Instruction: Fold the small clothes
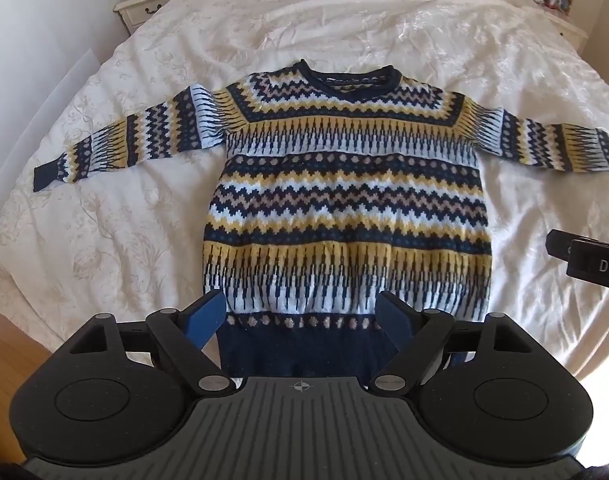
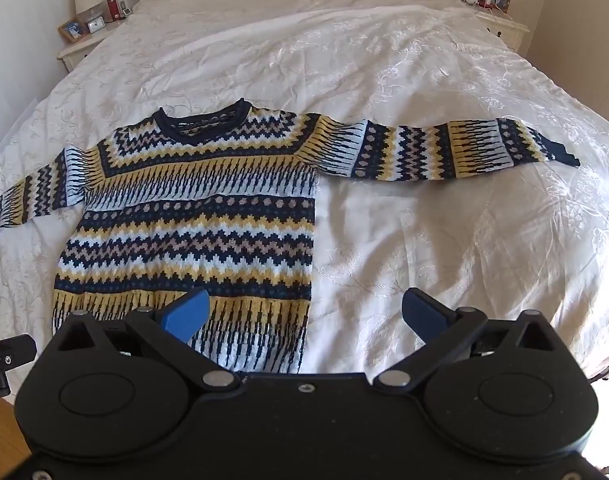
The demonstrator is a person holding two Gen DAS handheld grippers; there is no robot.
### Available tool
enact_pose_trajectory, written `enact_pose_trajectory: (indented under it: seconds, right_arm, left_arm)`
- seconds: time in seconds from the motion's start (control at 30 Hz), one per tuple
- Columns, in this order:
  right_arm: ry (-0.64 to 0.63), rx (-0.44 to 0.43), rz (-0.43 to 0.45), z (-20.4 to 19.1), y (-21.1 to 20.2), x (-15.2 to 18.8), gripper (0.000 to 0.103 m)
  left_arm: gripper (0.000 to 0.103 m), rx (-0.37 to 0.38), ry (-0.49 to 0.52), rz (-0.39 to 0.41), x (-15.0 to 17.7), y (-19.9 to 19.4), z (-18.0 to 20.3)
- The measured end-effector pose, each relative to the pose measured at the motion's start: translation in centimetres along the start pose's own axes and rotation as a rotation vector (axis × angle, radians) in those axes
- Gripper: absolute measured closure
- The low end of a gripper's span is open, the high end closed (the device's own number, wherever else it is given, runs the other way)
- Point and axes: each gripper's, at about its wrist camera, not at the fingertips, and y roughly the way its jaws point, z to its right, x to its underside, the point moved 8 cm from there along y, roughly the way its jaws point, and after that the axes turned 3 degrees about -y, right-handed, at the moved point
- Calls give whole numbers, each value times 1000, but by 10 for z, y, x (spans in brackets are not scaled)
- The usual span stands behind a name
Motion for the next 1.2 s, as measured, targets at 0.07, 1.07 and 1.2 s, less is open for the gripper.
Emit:
enact_pose_trajectory:
  seconds: [0.07, 1.07, 1.2]
  right_arm:
    - [-9, 15, 4, 0, -1, 0, 1]
    - [-34, 22, -29, -10, -7, 25, 1]
    - [-35, 21, -29, -10, -7, 25, 1]
  left_arm:
    - [21, 1, 2, -1, -1, 0, -1]
    - [21, 17, 48, -61, 34, 2, -1]
    - [21, 16, 48, -61, 34, 2, -1]
